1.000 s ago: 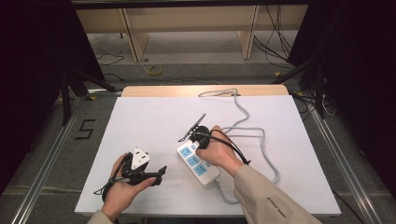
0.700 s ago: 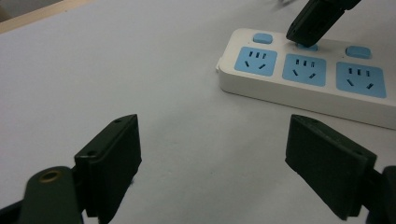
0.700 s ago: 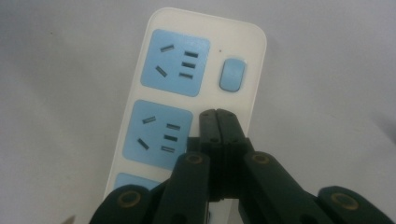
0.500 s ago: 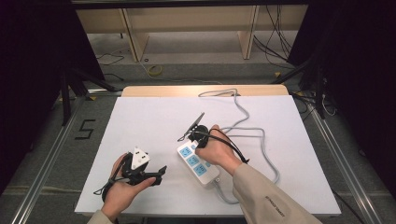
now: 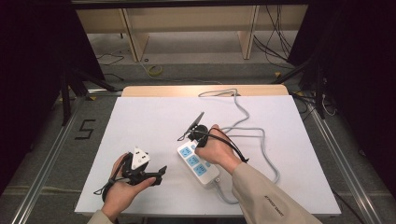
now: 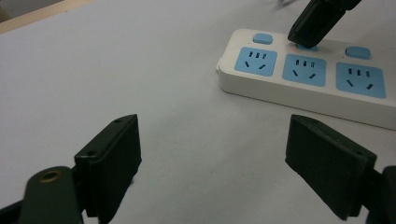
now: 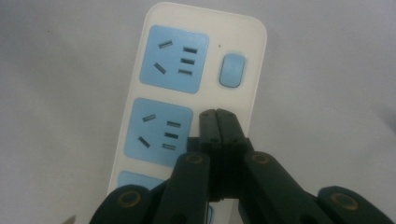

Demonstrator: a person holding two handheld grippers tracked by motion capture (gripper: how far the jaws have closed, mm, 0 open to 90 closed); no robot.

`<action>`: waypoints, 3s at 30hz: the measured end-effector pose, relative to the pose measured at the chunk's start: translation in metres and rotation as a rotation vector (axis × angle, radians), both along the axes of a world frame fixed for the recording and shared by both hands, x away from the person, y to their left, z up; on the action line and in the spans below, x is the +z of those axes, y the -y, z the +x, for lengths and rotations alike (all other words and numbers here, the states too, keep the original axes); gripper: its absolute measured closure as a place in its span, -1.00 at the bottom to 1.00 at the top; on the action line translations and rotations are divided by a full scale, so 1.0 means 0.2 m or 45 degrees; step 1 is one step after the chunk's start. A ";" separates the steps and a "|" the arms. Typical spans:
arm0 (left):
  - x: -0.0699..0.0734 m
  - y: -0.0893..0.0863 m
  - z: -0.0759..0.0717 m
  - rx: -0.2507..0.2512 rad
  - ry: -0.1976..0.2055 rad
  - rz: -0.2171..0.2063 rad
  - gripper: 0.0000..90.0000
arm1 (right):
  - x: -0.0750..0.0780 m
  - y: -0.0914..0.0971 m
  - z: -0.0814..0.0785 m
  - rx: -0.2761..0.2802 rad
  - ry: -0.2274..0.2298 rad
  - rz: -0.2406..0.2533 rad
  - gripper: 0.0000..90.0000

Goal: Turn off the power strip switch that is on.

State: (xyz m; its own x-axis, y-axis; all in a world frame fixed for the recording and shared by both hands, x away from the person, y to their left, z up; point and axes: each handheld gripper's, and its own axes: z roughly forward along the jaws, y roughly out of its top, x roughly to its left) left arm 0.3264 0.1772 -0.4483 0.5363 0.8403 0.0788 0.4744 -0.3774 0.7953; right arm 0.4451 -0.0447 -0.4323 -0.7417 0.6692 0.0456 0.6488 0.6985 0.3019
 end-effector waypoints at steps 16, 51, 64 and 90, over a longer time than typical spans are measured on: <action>0.00 0.00 0.00 -0.002 0.002 0.004 -0.61 | 0.00 -0.01 0.00 -0.001 0.001 -0.019 1.00; 0.00 0.00 0.01 -0.005 -0.003 0.003 -0.61 | 0.00 0.00 -0.01 -0.003 0.016 -0.001 1.00; 0.00 0.00 0.01 -0.004 -0.004 0.000 -0.61 | 0.00 0.00 -0.01 -0.001 0.018 0.002 1.00; 0.00 0.00 0.00 -0.006 -0.004 0.000 -0.61 | 0.01 0.00 -0.02 0.016 0.030 0.036 1.00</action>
State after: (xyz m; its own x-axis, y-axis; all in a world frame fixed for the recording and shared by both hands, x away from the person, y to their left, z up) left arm 0.3274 0.1771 -0.4483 0.5403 0.8379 0.0773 0.4753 -0.3797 0.7937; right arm 0.4410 -0.0439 -0.4306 -0.7513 0.6583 0.0467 0.6322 0.6977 0.3368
